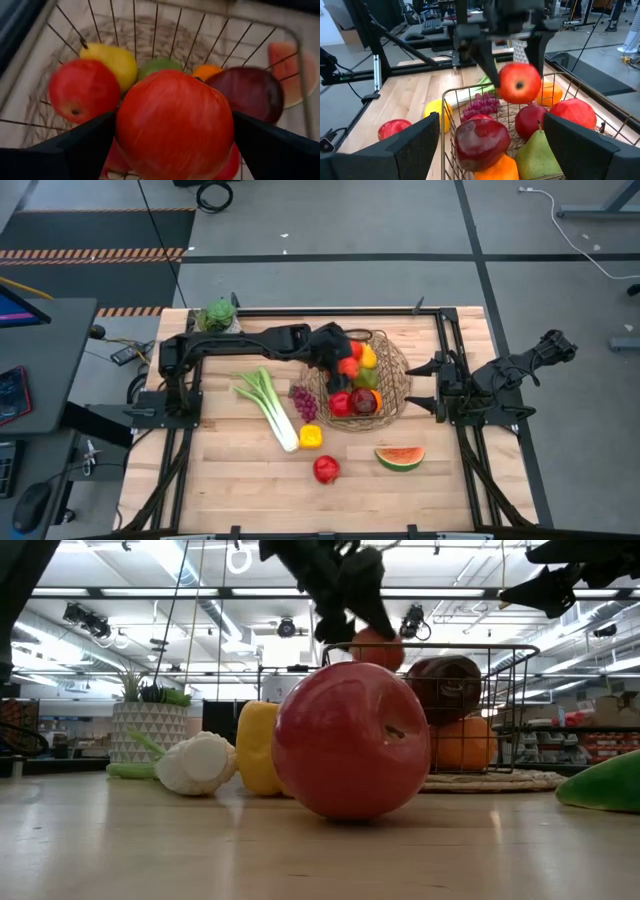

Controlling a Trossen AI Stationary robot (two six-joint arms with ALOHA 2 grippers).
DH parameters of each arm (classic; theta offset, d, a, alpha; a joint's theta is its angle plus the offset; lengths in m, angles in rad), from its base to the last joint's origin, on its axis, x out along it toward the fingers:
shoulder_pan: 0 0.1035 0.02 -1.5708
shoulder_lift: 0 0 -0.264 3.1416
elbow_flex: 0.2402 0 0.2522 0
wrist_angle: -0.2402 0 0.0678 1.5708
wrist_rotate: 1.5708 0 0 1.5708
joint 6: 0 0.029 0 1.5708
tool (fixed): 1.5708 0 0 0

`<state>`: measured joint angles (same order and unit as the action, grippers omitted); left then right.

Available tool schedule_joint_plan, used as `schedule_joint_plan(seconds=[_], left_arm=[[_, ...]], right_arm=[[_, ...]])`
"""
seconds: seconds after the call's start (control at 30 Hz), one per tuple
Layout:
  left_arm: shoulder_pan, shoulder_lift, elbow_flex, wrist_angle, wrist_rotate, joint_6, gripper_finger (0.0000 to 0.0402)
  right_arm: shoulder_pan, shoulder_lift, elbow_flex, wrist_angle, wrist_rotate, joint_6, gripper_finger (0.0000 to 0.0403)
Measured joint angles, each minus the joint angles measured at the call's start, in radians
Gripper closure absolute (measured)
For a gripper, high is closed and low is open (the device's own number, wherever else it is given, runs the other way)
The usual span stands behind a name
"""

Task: Build produce basket
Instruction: Put the apple into the wire basket, then put the orange into the wire basket

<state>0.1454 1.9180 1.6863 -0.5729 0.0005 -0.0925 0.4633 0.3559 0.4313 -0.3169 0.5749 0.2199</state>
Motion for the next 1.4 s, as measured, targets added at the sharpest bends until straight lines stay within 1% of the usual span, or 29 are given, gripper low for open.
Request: schedule_joint_plan(seconds=[0.2,0.5,0.57,0.8,1.07,1.33,1.4], left_arm=[[-0.003,0.023,-0.001,-0.054,0.0,0.0,0.0012],[-0.015,0.034,-0.006,-0.047,0.0,-0.016,0.0012],[-0.02,0.045,-0.011,-0.072,0.001,-0.001,0.0012],[-0.039,0.065,-0.009,-0.039,0.0,0.046,0.001],[-0.05,0.065,-0.01,-0.042,0.001,0.064,0.0002],[-0.048,0.065,-0.009,-0.046,-0.001,0.119,0.0002],[-0.049,0.065,0.012,-0.082,-0.016,0.127,0.0002]], right_arm=[[0.0,0.009,0.0,-0.014,0.001,0.013,0.0045],[0.0,0.011,0.0,-0.006,0.007,0.013,0.0045],[0.0,0.011,0.0,-0.006,0.007,0.013,0.0045],[0.0,0.011,0.0,0.002,0.008,0.013,0.0045],[0.0,0.011,0.0,0.009,0.008,0.006,0.0045],[0.0,0.011,0.0,0.009,0.008,0.004,0.0045],[0.0,0.011,0.0,0.009,0.008,-0.003,0.0045]])
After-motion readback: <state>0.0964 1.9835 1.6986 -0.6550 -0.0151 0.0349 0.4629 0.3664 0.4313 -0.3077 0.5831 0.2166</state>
